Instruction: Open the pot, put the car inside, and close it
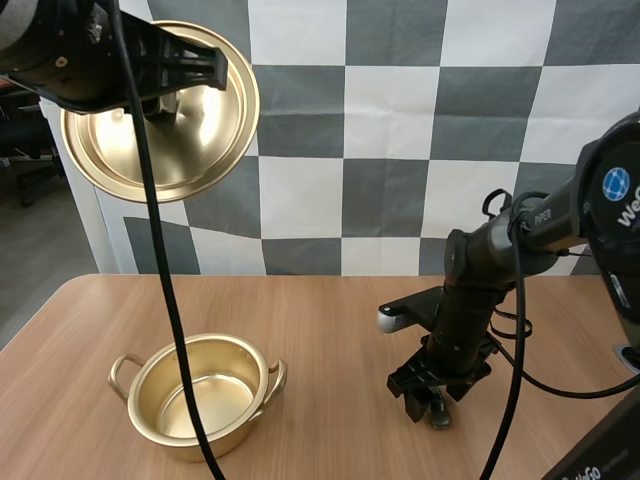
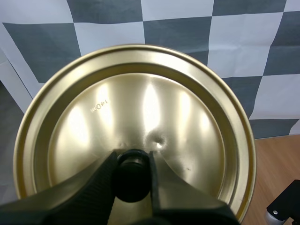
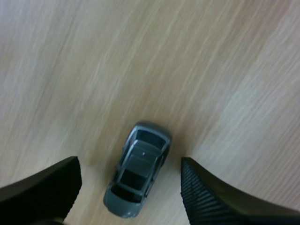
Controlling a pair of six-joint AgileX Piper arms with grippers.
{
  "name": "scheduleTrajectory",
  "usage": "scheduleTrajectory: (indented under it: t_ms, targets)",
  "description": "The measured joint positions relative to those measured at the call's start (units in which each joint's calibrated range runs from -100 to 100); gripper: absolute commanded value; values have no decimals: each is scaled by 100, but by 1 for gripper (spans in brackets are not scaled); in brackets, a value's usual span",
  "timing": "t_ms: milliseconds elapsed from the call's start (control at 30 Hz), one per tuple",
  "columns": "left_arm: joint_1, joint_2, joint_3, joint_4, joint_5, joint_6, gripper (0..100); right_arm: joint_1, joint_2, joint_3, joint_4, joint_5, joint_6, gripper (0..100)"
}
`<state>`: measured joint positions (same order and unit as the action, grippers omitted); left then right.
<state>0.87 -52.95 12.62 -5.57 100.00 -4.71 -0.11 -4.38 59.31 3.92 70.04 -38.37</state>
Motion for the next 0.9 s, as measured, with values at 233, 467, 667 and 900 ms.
scheduleTrajectory:
  t_ms: [233,467,667,900]
  targets:
    - [0,-57,0,0,0,23,0,0,242,0,0,-83,-102,100]
    - [0,-132,0,0,0,96,0,0,253,0,0,-135,-219,79]
    - [0,-132,0,0,0,96,0,-9,253,0,9,22,-215,0]
    - [0,-132,0,0,0,96,0,-33,253,0,57,119,-312,0]
